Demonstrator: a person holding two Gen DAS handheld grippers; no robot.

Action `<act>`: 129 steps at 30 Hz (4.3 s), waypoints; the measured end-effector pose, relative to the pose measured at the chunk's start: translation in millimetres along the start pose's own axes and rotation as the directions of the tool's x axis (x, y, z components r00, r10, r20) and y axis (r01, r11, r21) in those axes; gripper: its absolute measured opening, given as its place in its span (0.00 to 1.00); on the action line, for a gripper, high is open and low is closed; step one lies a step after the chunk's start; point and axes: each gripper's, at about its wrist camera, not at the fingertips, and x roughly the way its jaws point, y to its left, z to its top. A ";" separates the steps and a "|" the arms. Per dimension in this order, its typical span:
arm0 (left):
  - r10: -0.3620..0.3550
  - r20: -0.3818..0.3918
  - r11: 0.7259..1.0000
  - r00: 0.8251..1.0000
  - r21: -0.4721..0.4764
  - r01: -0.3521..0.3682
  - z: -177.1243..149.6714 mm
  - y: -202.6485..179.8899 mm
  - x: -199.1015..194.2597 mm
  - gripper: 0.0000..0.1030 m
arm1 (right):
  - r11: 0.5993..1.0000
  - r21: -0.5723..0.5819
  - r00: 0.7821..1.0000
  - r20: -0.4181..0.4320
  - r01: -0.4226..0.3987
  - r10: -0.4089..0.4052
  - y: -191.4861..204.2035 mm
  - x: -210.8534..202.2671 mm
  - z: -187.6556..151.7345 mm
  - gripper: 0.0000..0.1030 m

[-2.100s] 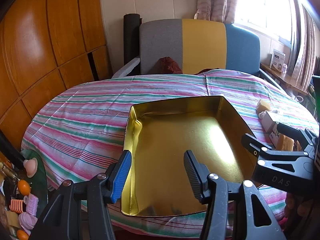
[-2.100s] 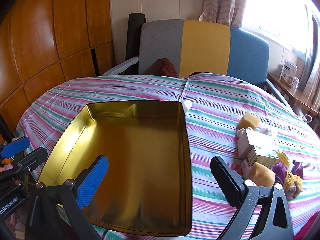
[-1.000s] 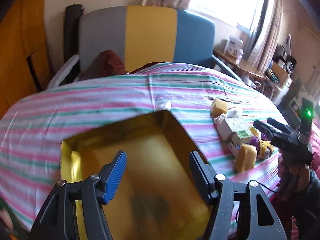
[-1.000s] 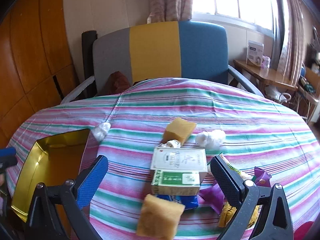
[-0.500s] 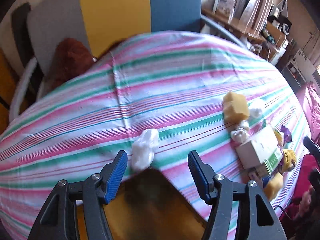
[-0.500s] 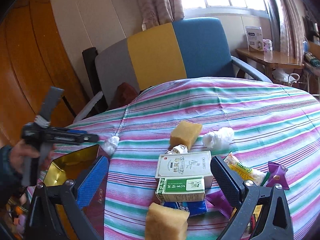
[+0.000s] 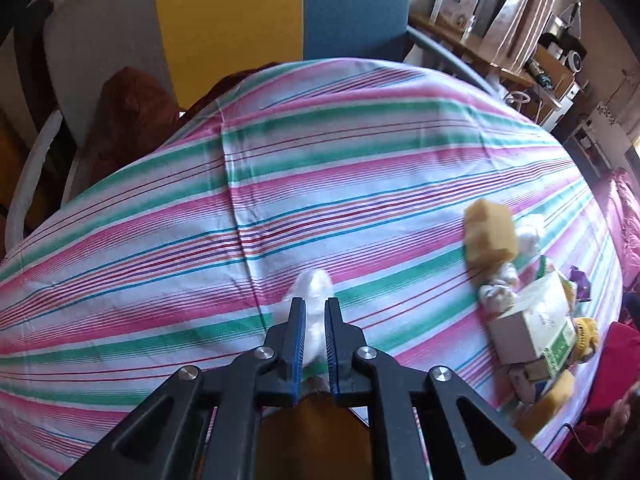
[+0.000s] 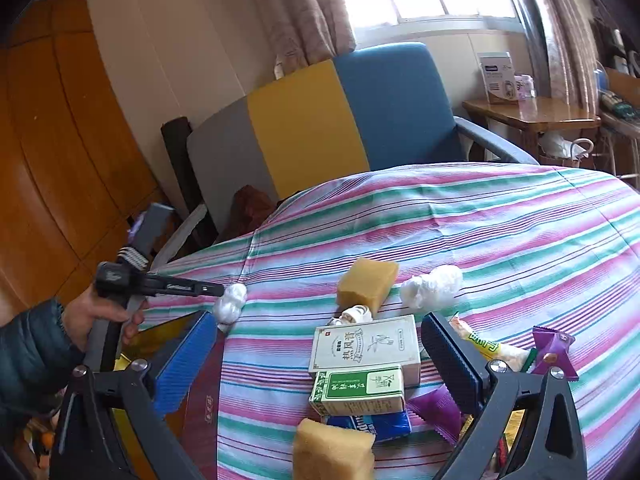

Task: Organize objects
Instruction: 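Grasp the white plastic bundle with the left tool, then carry the bundle over the gold tray and open the left tool while the right tool grasps a yellow sponge, then carry the yellow sponge into the gold tray and release it with the right tool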

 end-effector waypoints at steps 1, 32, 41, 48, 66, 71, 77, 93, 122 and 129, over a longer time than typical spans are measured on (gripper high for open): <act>0.015 0.001 1.000 1.000 -0.001 -0.015 0.5 0.4 -2.1 0.09 | 1.000 0.010 1.000 0.000 0.004 -0.004 -1.4 -0.4 -0.1 1.00; -0.064 0.152 0.988 0.986 -0.128 0.084 -68.9 -20.4 -62.9 0.35 | 1.000 0.003 0.993 -0.113 0.025 -0.024 -2.6 21.0 -8.0 0.96; -0.055 0.222 0.982 0.974 -0.162 0.092 -155.3 -22.6 -117.1 0.35 | 0.997 -0.070 0.950 -0.308 0.032 -0.052 22.6 36.2 -40.4 0.92; 0.014 0.265 0.941 0.964 -0.330 0.077 -225.9 28.4 -144.2 0.35 | 0.986 -0.073 0.916 -0.365 0.149 -0.165 21.3 38.9 -73.2 0.89; 0.167 0.176 0.844 0.970 -0.534 -0.048 -234.3 137.9 -97.8 0.35 | 0.964 -0.185 0.884 -0.394 0.191 -0.251 25.6 58.6 -91.1 0.52; 0.185 0.133 0.842 0.974 -0.532 -0.087 -216.8 148.6 -80.4 0.35 | 0.962 -0.198 0.885 -0.391 0.187 -0.253 26.4 59.7 -92.1 0.52; 0.210 0.104 0.837 0.972 -0.533 -0.124 -203.8 155.6 -64.6 0.36 | 0.962 -0.203 0.887 -0.388 0.184 -0.252 26.7 61.1 -92.0 0.53; 0.296 0.193 0.832 0.935 -0.532 -0.154 -265.7 117.2 -136.8 0.45 | 0.957 -0.212 0.888 -0.374 0.199 -0.267 28.2 61.9 -91.9 0.52; 0.472 0.176 0.732 0.864 -0.624 -0.272 -343.9 89.9 -172.8 0.59 | 0.888 -0.315 0.826 -0.552 -0.334 0.115 292.4 99.0 -125.1 0.52; 0.464 0.153 0.705 0.872 -0.661 -0.259 -358.8 109.1 -172.0 0.59 | 0.884 -0.313 0.777 -0.624 -0.347 0.084 345.9 151.2 -150.7 0.53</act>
